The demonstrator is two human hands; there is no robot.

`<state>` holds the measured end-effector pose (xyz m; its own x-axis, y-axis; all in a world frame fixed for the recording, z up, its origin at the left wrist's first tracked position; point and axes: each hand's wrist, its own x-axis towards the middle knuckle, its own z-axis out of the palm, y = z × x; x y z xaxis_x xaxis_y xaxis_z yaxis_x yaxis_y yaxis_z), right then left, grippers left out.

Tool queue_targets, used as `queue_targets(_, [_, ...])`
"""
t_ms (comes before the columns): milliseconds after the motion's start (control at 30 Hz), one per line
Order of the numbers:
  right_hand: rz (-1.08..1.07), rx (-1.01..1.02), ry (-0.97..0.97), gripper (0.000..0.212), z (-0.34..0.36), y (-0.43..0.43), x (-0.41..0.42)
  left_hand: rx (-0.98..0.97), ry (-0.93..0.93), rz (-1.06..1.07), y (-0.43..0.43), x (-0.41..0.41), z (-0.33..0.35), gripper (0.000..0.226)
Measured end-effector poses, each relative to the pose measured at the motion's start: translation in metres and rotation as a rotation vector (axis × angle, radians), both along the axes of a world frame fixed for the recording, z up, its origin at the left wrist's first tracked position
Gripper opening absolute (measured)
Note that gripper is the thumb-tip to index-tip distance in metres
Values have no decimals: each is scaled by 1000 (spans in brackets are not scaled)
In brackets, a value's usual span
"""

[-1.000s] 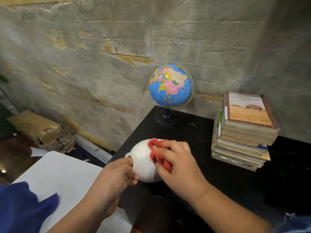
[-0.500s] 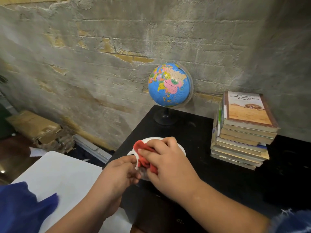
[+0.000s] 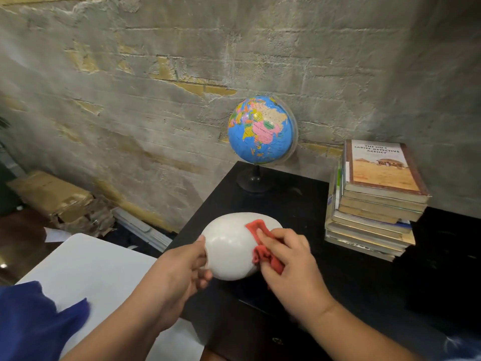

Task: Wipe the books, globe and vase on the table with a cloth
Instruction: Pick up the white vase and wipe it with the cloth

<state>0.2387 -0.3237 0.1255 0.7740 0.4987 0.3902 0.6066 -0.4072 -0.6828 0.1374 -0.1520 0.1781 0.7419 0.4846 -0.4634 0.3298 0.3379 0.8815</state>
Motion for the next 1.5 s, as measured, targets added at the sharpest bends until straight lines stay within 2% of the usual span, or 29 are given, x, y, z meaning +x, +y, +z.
queue_targets(67, [118,-32,-136,50,6,4,-13,79,3,-28,-1,1,-7,31])
queue_targets(133, [174,-61,-170,52,1,4,-18,198,26,-47,1,-1,-11,30])
queue_targets(200, [76,54,-11,48,-5,0,-12,385,59,-96,6,-6,-13,32])
queue_targets(267, [-67,176,327,44,-5,-5,1,611,85,-140,10,-12,-14,35])
queue_targets(300, [-91,170,467,41,-3,-8,5,700,89,-153,10,-15,-15,34])
queue_targets(333, [-89,146,511,40,-2,-10,5,762,89,-167,10,-16,-15,33])
queue_targets(500, [61,179,436,48,-6,-5,-19,869,90,-225,17,-20,-26,23])
queue_targets(633, [-151,188,666,31,-12,-4,15,940,89,-293,26,-26,-36,16])
queue_targets(700, [-144,139,641,25,-12,-4,21,963,69,-311,27,-28,-40,12])
queue_targets(800, [-46,162,597,25,-8,-1,17,976,45,-306,29,-29,-40,10])
queue_targets(900, [-48,177,685,21,-2,-1,31,1018,30,-329,33,-30,-39,12])
queue_targets(1000, [-90,37,684,23,3,-1,48,1047,6,-352,30,-30,-36,11])
queue_targets(1100, [62,-91,510,31,8,2,42,1070,27,-360,28,-30,-35,13])
queue_targets(1167, [114,-89,514,38,13,2,40,1067,44,-382,29,-31,-35,14])
queue_targets(1267, [7,-126,545,41,14,-3,54,1044,53,-397,27,-30,-35,8])
queue_targets(1333, [-12,-162,533,43,13,-6,55,924,21,-294,21,-28,-34,6])
queue_targets(1433, [76,-94,515,40,13,-3,36,523,-26,-61,15,-22,-27,13])
queue_targets(1500, [160,-62,487,46,15,2,18,473,-44,-12,15,-19,-25,18])
